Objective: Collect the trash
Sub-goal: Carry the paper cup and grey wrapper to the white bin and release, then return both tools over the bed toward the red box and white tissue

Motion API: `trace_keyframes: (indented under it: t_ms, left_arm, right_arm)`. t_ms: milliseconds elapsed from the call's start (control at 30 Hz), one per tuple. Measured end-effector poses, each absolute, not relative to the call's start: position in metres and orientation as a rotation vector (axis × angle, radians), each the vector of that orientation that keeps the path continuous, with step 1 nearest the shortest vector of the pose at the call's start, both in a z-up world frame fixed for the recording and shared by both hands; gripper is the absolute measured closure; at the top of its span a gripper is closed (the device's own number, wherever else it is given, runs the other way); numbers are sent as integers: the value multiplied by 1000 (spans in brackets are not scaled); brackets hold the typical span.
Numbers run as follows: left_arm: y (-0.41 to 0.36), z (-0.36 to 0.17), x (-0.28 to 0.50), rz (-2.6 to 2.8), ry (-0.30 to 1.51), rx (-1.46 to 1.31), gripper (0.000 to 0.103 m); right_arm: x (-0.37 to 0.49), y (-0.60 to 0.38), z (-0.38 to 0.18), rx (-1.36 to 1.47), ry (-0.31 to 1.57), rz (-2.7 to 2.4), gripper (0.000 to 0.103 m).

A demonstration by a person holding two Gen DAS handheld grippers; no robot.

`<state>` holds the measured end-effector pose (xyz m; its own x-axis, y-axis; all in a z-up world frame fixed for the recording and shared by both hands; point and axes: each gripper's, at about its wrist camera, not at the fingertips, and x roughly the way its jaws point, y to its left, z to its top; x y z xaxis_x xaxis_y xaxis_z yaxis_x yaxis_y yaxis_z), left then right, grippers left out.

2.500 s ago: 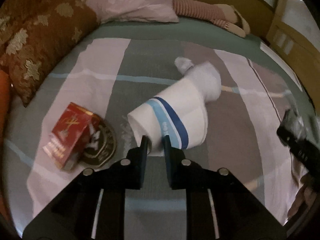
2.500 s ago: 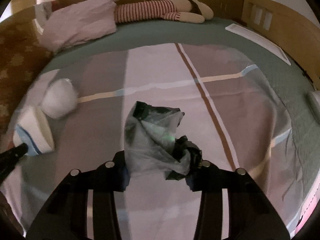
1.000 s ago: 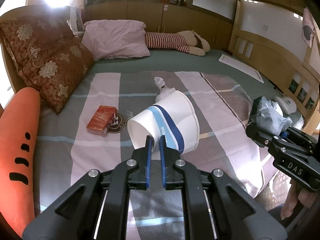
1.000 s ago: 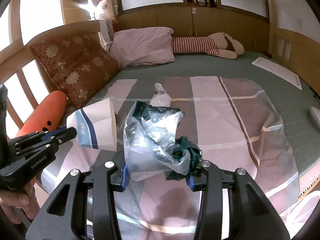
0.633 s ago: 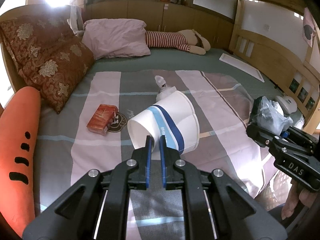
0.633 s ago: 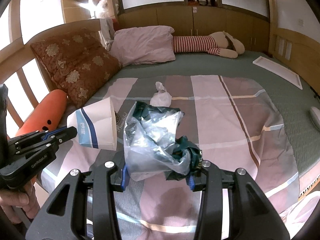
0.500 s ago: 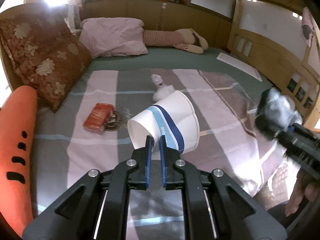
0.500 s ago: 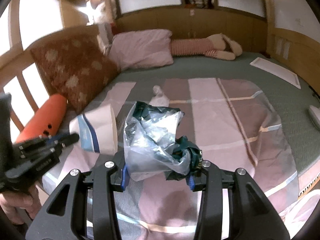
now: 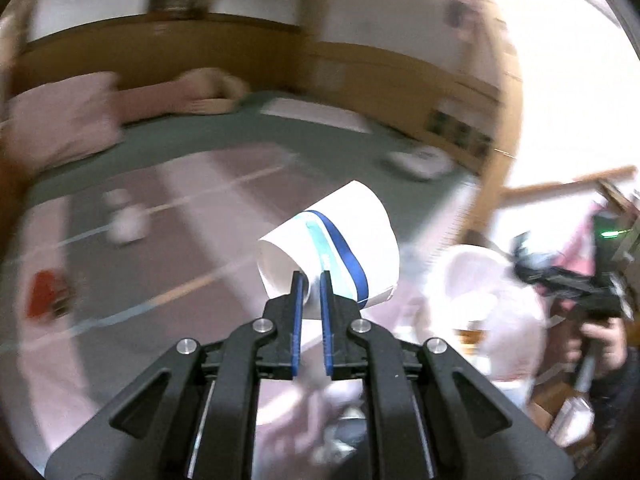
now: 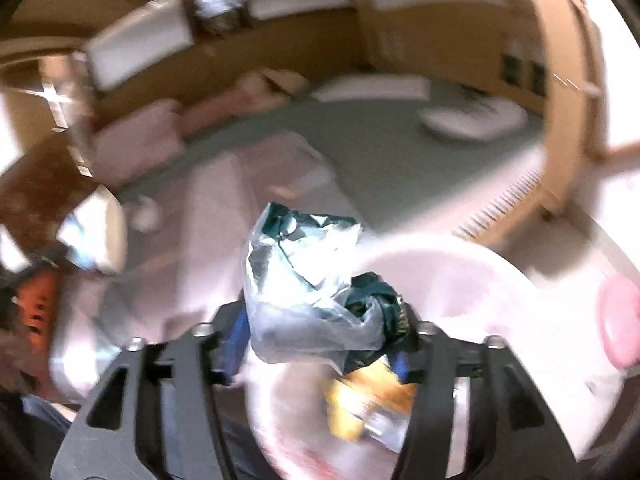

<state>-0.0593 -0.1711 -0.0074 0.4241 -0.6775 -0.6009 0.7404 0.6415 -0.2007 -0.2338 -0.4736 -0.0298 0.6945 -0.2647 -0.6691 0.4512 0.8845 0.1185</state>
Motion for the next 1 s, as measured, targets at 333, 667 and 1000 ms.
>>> trace_keyframes:
  t_ms: [333,667,1000]
  left_arm:
    - [-342,-8,-134,-1129,817,282,25]
    - [-215,3,-66,-758,706,162,9]
    - [23,-20,29,-132,637,9,8]
  right_arm:
    - [-310,-502,58,420,286,-500,30]
    - [-199,-409,22,272,489,-229,30]
    - [-42,-244,24,114,571,100,23]
